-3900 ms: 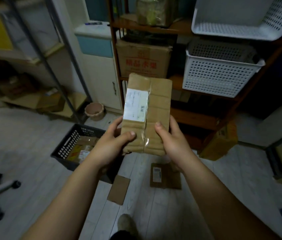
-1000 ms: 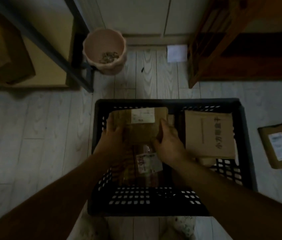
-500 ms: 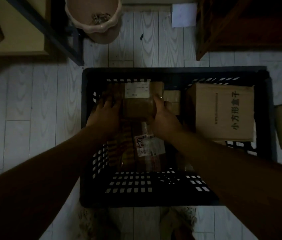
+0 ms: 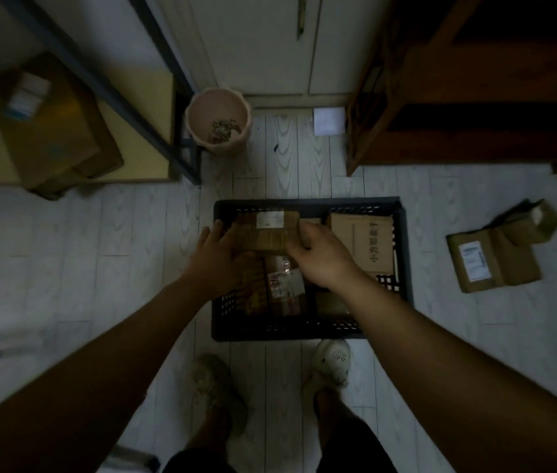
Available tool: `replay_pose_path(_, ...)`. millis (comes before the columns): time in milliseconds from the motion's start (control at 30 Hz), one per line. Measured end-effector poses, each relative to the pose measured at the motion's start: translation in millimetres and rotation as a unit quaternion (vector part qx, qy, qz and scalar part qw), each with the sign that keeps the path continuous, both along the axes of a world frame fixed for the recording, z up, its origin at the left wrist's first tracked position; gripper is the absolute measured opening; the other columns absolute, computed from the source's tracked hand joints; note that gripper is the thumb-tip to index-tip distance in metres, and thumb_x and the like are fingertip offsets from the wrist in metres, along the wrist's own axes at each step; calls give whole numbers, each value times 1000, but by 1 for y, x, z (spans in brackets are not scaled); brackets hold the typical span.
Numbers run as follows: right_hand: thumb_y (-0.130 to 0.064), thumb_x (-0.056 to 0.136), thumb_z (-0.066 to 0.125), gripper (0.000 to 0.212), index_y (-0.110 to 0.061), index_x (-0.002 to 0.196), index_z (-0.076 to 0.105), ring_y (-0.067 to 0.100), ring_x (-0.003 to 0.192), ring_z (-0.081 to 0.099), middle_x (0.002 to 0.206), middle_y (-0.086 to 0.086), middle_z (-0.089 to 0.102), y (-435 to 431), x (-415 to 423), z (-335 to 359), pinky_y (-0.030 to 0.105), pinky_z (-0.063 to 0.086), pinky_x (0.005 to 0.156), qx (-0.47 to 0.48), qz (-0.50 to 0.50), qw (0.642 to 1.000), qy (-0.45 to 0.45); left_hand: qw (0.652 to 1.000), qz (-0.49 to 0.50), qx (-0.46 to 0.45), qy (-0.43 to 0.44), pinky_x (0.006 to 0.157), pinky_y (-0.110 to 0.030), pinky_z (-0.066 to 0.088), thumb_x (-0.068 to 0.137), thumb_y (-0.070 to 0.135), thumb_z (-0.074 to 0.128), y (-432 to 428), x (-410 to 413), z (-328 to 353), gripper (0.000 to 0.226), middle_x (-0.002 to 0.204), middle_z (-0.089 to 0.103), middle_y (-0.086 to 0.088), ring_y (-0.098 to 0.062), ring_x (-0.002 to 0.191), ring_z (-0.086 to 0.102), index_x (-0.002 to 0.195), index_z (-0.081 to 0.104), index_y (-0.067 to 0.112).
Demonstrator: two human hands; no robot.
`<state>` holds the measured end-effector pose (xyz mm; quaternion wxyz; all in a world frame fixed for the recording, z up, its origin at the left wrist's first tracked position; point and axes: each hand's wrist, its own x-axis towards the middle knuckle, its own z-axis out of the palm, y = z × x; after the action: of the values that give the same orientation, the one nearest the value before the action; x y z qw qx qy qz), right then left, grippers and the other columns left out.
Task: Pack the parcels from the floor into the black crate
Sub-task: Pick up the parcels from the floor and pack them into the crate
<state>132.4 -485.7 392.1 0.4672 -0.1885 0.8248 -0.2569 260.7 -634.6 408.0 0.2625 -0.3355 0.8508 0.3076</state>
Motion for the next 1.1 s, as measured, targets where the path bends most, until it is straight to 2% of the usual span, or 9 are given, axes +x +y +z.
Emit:
replay_pose_path(133,-61,87,44,57,-26,132,48,21,125,44,134,3,48,22,12,101,40,40,103,-4,48,998,45,998,63,0,10,117,-43,4,96,48,37,25,11,110,70,159,-1,-11,-30,146,-3,151,7,19)
replay_pose_path(167,-60,89,44,57,-26,134,46,22,128,40,137,2,46,28,15,123,41,38,105,-5,60,996,58,997,70,-4,20,117,-41,3,96,46,37,32,14,136,69,159,-1,-11,-29,146,-4,151,7,17)
replay_pose_path(267,-58,91,44,65,-27,146,33,24,142,23,154,1,27,47,22,186,41,25,114,-24,84,993,82,995,76,-17,63,117,-36,1,99,40,37,53,23,198,63,159,2,-9,-26,146,-4,151,10,17)
replay_pose_path(400,-46,96,47,68,-24,153,18,20,147,6,161,3,8,79,26,259,35,10,117,-52,71,989,121,987,117,-20,108,119,-45,9,94,48,44,74,31,253,68,160,7,-4,-26,147,4,151,15,24)
replay_pose_path(533,-46,95,48,68,-21,152,20,23,146,11,160,6,12,112,35,313,35,14,117,-54,44,977,202,981,65,-29,182,117,-48,21,92,42,52,95,37,297,67,158,17,-2,-25,144,17,150,22,25)
replay_pose_path(633,-46,96,47,68,-22,152,18,24,147,9,161,5,11,140,51,349,34,13,117,-39,33,963,264,980,27,-43,195,118,-46,17,90,49,51,108,39,325,72,159,13,-6,-27,145,13,150,21,23)
replay_pose_path(767,-48,95,47,68,-24,152,19,24,147,7,161,4,11,174,77,384,36,12,117,-19,5,950,311,976,-42,-56,205,118,-37,2,92,49,47,133,46,362,73,160,1,-6,-25,147,-1,151,13,24)
replay_pose_path(900,-51,94,47,69,-26,152,18,22,147,7,161,2,11,216,105,413,35,12,117,12,-25,942,335,966,-96,-58,231,118,-38,4,92,51,47,169,58,394,74,160,-2,-4,-25,147,-3,151,10,27)
replay_pose_path(1100,-55,93,47,69,-28,151,22,22,147,11,160,0,14,295,123,451,38,16,117,48,-80,927,362,948,-140,-11,285,118,-41,5,91,48,51,233,63,425,74,160,-2,-1,-23,147,-5,151,11,30)
